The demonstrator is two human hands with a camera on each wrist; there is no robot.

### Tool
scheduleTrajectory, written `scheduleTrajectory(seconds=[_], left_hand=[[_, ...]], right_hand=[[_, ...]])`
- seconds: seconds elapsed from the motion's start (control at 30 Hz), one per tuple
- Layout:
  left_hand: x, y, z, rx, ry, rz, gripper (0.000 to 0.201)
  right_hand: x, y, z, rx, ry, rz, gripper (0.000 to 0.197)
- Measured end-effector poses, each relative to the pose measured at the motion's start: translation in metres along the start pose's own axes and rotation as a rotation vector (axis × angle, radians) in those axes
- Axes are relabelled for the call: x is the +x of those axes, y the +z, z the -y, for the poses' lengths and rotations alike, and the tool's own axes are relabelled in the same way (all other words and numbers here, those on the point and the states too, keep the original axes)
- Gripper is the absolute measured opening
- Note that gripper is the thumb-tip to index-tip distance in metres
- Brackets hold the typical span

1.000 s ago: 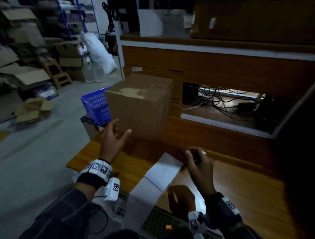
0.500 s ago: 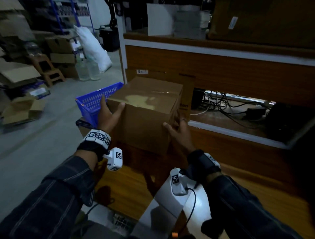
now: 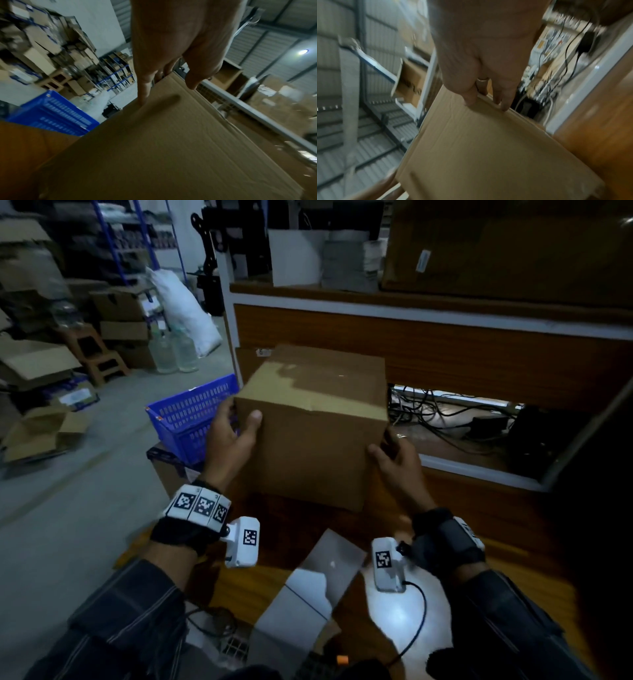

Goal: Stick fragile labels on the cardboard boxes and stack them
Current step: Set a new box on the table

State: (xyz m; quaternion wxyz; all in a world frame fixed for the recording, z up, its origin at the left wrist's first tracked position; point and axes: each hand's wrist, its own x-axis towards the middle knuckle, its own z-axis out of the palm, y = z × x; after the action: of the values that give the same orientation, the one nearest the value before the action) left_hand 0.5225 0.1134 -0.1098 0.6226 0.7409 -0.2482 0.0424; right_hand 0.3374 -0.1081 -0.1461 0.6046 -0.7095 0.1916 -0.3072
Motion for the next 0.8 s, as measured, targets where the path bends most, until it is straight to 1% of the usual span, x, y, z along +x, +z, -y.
scheduleTrajectory(seconds=[0.1,0.23,0.3,0.4,0.5,0.6,0.7,0.8], left_hand=[[-0.033,0.030,-0.029,-0.074,0.019,0.091,0.052],[-0.085,0.079,-0.062,-0.206,0.043,0.243,0.055],[-0.114,0.100,-0.072,-0.283,0.020,0.322,0.055],[-0.157,0.126,-0.079,-0.380,-0.025,0.407,0.058],[-0.195,0.142,-0.083,-0.404,-0.018,0.481,0.061],[-0.224,0.150,-0.079,-0.384,-0.024,0.523,0.059],[-0.242,0.155,-0.075,-0.340,-0.034,0.528,0.060],[-0.251,0.157,-0.072,-0.311,-0.020,0.516,0.062]], right_hand=[[-0.025,-0.057,0.003,-0.042,-0.046,-0.053,0.045],[-0.075,-0.134,0.008,-0.037,-0.053,-0.140,0.041],[-0.105,-0.168,0.012,-0.058,-0.051,-0.179,0.042],[-0.149,-0.210,0.017,-0.128,-0.013,-0.222,0.043],[-0.193,-0.234,0.020,-0.196,-0.003,-0.263,0.039],[-0.222,-0.249,0.010,-0.248,0.026,-0.293,0.038],[-0.236,-0.256,0.001,-0.205,0.083,-0.320,0.035],[-0.239,-0.258,-0.003,-0.213,0.094,-0.331,0.034]])
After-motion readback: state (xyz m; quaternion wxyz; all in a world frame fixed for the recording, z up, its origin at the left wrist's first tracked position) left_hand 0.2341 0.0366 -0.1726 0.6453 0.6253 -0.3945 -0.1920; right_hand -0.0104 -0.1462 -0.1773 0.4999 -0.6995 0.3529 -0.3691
